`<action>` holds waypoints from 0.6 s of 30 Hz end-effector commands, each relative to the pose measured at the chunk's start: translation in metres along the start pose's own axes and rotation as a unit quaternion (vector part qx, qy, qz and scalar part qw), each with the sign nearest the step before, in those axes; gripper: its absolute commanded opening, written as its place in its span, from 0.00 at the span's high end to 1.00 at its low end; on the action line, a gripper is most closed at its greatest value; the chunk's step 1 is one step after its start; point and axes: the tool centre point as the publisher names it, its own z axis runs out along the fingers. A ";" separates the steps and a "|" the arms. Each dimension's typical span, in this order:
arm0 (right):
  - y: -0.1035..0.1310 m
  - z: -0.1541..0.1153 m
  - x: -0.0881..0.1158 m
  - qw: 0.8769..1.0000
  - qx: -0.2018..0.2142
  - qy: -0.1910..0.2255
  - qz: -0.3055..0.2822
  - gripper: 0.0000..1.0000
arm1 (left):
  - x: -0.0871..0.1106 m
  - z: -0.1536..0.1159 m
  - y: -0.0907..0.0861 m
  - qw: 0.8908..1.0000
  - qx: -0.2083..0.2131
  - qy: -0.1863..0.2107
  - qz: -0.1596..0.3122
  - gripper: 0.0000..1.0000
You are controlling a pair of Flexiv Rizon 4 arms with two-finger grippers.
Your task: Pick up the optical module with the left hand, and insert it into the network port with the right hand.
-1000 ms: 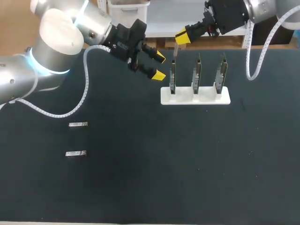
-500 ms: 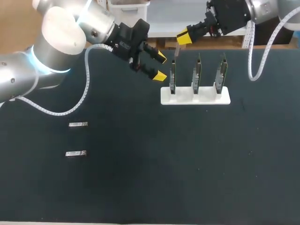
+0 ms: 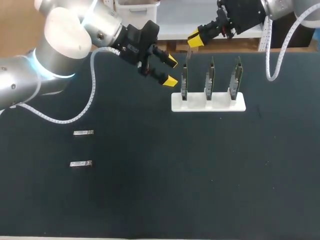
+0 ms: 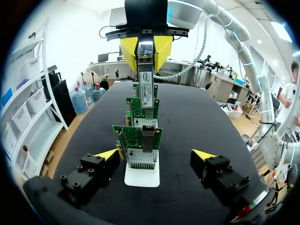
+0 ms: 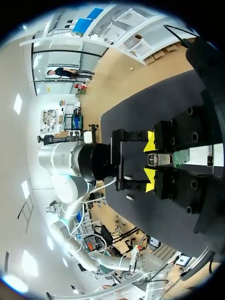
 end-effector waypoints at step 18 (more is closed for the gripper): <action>0.002 -0.002 0.005 1.000 0.022 0.010 -0.002 1.00 | 0.000 0.000 0.000 1.000 0.000 0.002 -0.001 0.00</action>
